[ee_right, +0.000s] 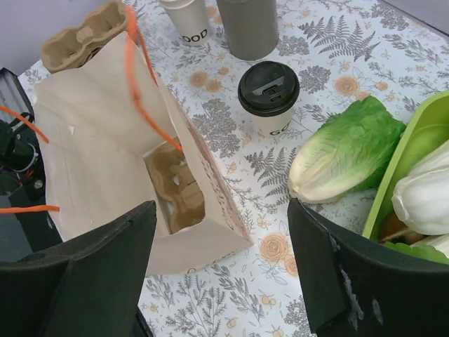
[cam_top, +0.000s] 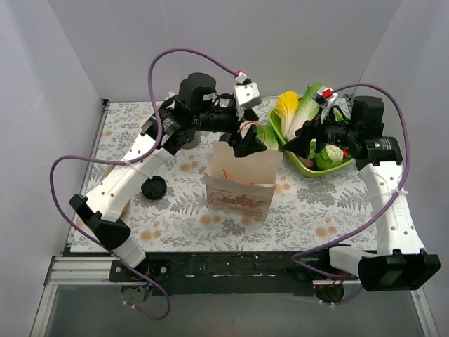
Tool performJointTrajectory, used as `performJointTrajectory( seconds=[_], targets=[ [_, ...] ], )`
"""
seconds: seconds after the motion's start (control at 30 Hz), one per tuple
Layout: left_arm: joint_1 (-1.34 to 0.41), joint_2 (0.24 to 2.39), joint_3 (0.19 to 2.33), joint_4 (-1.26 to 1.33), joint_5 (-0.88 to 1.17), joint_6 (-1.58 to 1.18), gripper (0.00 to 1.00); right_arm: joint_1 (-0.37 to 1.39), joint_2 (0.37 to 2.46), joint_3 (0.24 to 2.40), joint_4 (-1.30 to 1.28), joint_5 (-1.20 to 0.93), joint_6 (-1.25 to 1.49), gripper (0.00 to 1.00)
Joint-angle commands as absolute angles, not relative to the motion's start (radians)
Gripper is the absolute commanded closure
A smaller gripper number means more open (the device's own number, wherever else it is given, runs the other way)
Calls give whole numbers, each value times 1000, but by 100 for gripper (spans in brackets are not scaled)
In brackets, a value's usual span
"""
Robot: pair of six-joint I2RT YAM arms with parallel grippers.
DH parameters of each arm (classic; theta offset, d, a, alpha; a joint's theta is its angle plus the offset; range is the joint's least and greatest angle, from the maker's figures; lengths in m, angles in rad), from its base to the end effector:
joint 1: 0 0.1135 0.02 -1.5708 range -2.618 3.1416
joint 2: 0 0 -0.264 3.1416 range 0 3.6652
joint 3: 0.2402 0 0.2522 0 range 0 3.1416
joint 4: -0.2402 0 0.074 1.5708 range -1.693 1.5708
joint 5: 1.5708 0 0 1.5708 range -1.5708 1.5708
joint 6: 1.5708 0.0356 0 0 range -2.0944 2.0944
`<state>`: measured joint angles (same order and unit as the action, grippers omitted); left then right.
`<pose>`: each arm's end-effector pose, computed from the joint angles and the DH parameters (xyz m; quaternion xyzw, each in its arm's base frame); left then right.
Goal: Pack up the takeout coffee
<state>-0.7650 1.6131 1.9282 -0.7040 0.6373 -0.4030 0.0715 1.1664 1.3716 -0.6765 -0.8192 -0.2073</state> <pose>0.2309 -0.2510 0.4713 0.3137 0.7443 -0.5088 0.2980 0.2289 0.0425 0.4202 -0.3147 0.7456 0.3063 0.5012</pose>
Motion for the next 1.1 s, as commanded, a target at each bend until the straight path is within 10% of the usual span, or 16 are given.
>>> performJointTrajectory(
  seconds=[0.0, 0.3, 0.67, 1.07],
  targets=[
    [-741, 1540, 2019, -715, 506, -421, 2, 72, 1186, 1391, -620, -874, -179, 17],
    [-482, 1575, 2056, -1147, 662, -259, 3, 175, 1233, 1452, -655, -809, -304, 19],
    [-485, 1618, 1828, -979, 792, -201, 9, 187, 1284, 1490, -667, -796, -342, 20],
    [-515, 1779, 1908, -1037, 885, -72, 43, 186, 1227, 1418, -655, -738, -364, 20]
  ],
)
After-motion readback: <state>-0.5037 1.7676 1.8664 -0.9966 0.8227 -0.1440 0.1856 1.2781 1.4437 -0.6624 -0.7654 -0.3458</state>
